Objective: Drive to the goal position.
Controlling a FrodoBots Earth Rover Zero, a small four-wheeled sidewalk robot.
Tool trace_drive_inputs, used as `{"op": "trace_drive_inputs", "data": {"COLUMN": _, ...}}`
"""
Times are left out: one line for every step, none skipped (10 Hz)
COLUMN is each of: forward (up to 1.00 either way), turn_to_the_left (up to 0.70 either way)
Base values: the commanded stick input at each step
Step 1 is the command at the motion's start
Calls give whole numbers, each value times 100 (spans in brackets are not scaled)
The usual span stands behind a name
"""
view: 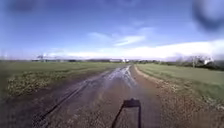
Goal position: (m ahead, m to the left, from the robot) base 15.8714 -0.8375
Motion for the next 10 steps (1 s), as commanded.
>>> {"op": "trace_drive_inputs", "data": {"forward": 70, "turn_to_the_left": 0}}
{"op": "trace_drive_inputs", "data": {"forward": 70, "turn_to_the_left": 0}}
{"op": "trace_drive_inputs", "data": {"forward": 70, "turn_to_the_left": 0}}
{"op": "trace_drive_inputs", "data": {"forward": 70, "turn_to_the_left": 0}}
{"op": "trace_drive_inputs", "data": {"forward": 70, "turn_to_the_left": 0}}
{"op": "trace_drive_inputs", "data": {"forward": 70, "turn_to_the_left": 1}}
{"op": "trace_drive_inputs", "data": {"forward": 70, "turn_to_the_left": 16}}
{"op": "trace_drive_inputs", "data": {"forward": 70, "turn_to_the_left": 32}}
{"op": "trace_drive_inputs", "data": {"forward": 70, "turn_to_the_left": 35}}
{"op": "trace_drive_inputs", "data": {"forward": 70, "turn_to_the_left": 35}}
